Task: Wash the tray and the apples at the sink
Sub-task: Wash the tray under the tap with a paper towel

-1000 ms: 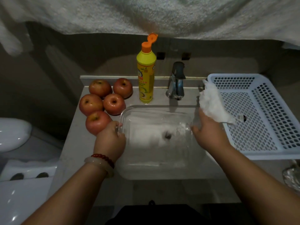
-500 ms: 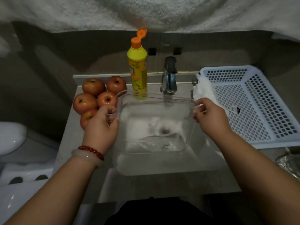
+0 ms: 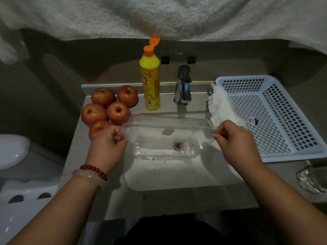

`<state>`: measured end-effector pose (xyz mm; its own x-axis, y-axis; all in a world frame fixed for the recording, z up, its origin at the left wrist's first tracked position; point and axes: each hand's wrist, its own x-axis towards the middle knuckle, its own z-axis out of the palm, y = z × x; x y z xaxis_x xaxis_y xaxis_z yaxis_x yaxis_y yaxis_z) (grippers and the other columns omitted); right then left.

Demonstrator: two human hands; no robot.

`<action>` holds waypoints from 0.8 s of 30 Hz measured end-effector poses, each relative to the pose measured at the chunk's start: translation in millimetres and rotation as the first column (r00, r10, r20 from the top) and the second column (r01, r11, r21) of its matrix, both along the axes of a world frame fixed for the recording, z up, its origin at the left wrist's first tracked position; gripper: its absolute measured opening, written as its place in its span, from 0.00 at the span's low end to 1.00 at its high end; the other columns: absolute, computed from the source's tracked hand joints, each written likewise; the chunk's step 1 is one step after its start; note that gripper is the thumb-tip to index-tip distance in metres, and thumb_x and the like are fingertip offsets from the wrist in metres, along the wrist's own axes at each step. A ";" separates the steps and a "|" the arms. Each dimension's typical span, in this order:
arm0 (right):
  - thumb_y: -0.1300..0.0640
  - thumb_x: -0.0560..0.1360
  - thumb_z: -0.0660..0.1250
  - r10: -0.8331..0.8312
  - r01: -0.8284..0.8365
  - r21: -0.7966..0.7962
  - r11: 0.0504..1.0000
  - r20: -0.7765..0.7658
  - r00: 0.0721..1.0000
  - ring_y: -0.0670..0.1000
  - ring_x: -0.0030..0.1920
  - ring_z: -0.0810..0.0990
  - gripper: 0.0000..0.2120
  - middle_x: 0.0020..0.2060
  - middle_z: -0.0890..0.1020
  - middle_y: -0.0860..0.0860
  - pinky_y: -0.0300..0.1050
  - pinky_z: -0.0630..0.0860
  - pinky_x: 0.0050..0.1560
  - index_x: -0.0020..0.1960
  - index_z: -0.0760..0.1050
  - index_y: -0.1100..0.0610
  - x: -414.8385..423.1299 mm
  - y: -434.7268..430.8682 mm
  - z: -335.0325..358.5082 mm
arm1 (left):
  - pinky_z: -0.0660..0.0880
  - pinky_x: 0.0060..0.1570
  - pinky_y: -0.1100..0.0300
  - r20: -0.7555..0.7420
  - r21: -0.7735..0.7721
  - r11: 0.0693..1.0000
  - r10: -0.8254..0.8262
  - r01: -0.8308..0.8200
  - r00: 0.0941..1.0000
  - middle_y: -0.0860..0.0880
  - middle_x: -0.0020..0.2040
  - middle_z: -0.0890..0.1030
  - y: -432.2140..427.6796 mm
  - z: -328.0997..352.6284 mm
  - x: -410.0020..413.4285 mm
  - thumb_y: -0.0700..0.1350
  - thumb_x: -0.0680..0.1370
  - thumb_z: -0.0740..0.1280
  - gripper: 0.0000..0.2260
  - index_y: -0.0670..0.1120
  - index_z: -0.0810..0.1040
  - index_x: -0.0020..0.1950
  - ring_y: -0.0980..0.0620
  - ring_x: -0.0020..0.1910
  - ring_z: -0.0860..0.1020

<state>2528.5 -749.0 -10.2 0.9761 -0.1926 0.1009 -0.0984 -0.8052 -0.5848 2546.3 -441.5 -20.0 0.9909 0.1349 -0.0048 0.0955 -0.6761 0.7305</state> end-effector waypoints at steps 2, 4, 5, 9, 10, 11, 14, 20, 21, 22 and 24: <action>0.58 0.75 0.71 0.009 -0.008 -0.026 1.000 0.009 1.000 0.48 0.37 0.77 0.07 0.36 0.81 0.50 0.40 0.68 0.35 0.41 0.74 0.57 -4.2 -0.5 -0.4 | 0.69 0.38 0.67 -0.012 -0.011 1.000 0.014 -0.014 1.000 0.52 0.38 0.78 1.9 -0.1 0.2 0.39 0.74 0.70 0.06 0.45 0.75 0.40 0.55 0.40 0.76; 0.58 0.75 0.71 0.014 -0.014 -0.030 0.999 0.020 1.000 0.51 0.40 0.79 0.08 0.40 0.83 0.51 0.42 0.69 0.38 0.40 0.73 0.56 -7.5 -1.9 -1.3 | 0.68 0.38 0.67 -0.011 -0.021 1.000 0.016 -0.017 1.000 0.53 0.39 0.78 2.7 0.9 -1.6 0.39 0.74 0.70 0.05 0.44 0.76 0.41 0.56 0.40 0.76; 0.58 0.75 0.71 0.018 -0.017 -0.027 0.999 0.025 1.000 0.51 0.41 0.79 0.09 0.41 0.84 0.51 0.42 0.70 0.39 0.40 0.73 0.56 -9.1 -2.8 -1.5 | 0.67 0.37 0.68 -0.013 -0.021 1.000 0.014 -0.014 1.000 0.54 0.38 0.77 1.9 2.6 -3.2 0.39 0.74 0.70 0.05 0.45 0.76 0.41 0.58 0.39 0.75; 0.58 0.74 0.72 0.028 -0.028 -0.007 1.000 0.046 0.999 0.52 0.43 0.81 0.08 0.41 0.84 0.48 0.47 0.77 0.43 0.40 0.75 0.58 -13.8 -5.3 0.0 | 0.72 0.41 0.66 -0.093 -0.126 0.992 0.017 -0.029 0.995 0.52 0.38 0.77 4.7 3.4 -5.7 0.38 0.75 0.69 0.07 0.47 0.76 0.39 0.57 0.39 0.76; 0.58 0.74 0.71 0.026 -0.026 0.000 1.000 0.049 0.998 0.52 0.42 0.81 0.07 0.40 0.83 0.46 0.48 0.77 0.43 0.40 0.75 0.59 -15.0 -5.6 0.9 | 0.75 0.45 0.60 -0.143 -0.193 0.979 0.035 -0.062 0.989 0.50 0.40 0.79 7.1 3.2 -5.0 0.38 0.75 0.69 0.06 0.47 0.77 0.41 0.52 0.42 0.78; 0.59 0.75 0.71 0.024 -0.024 0.001 1.000 0.055 0.998 0.52 0.42 0.81 0.06 0.39 0.82 0.45 0.48 0.77 0.43 0.41 0.76 0.60 -16.7 -6.1 1.2 | 0.78 0.47 0.53 -0.206 -0.302 0.945 0.065 -0.126 0.976 0.47 0.42 0.79 9.6 3.1 -3.9 0.38 0.76 0.67 0.05 0.47 0.78 0.44 0.47 0.44 0.79; 0.61 0.74 0.70 0.022 -0.022 -0.010 1.000 0.108 0.994 0.53 0.41 0.82 0.02 0.39 0.83 0.45 0.50 0.78 0.44 0.44 0.79 0.59 -23.5 -8.5 -0.9 | 0.80 0.35 0.56 -0.524 -0.609 0.648 0.106 -0.458 0.845 0.42 0.45 0.79 7.1 8.1 -0.6 0.40 0.79 0.63 0.08 0.41 0.75 0.57 0.44 0.41 0.79; 0.66 0.72 0.72 0.041 -0.041 -0.004 0.999 0.244 0.969 0.34 0.52 0.73 0.07 0.49 0.79 0.42 0.20 0.66 0.49 0.39 0.77 0.58 -39.7 -6.4 -10.8 | 0.78 0.26 0.61 -0.691 -0.559 0.637 -0.005 -0.530 0.722 0.39 0.47 0.75 -0.4 2.4 -5.3 0.39 0.81 0.61 0.07 0.38 0.72 0.57 0.48 0.37 0.76; 0.66 0.72 0.72 0.046 -0.043 -0.017 0.999 0.271 0.961 0.35 0.53 0.73 0.06 0.49 0.79 0.43 0.17 0.64 0.51 0.40 0.77 0.59 -42.1 -7.5 -13.1 | 0.78 0.25 0.62 -0.703 -0.551 0.632 0.002 -0.546 0.712 0.40 0.46 0.75 -1.2 0.0 -5.9 0.38 0.81 0.61 0.06 0.38 0.72 0.56 0.48 0.37 0.76; 0.65 0.72 0.72 0.047 -0.044 -0.019 0.999 0.288 0.956 0.37 0.55 0.73 0.05 0.49 0.79 0.44 0.15 0.62 0.52 0.40 0.77 0.60 -43.8 -7.4 -12.9 | 0.78 0.24 0.63 -0.711 -0.551 0.623 0.000 -0.556 0.703 0.41 0.43 0.75 -2.1 -0.7 -6.6 0.38 0.81 0.61 0.06 0.38 0.72 0.56 0.48 0.37 0.75; 0.57 0.73 0.70 0.040 -0.047 0.014 0.999 0.325 0.945 0.36 0.55 0.73 0.06 0.50 0.79 0.45 0.15 0.61 0.52 0.40 0.77 0.59 -46.4 -7.0 -10.7 | 0.78 0.24 0.63 -0.719 -0.560 0.604 -0.013 -0.567 0.695 0.42 0.39 0.76 -1.7 -2.3 -6.2 0.37 0.81 0.60 0.07 0.37 0.71 0.57 0.48 0.36 0.76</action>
<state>2482.1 -756.0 -20.9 0.8986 -0.1565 0.4099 0.1340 -0.7917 -0.5960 2540.0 -443.2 -22.2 0.6104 0.0647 -0.7895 0.7724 0.1725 0.6113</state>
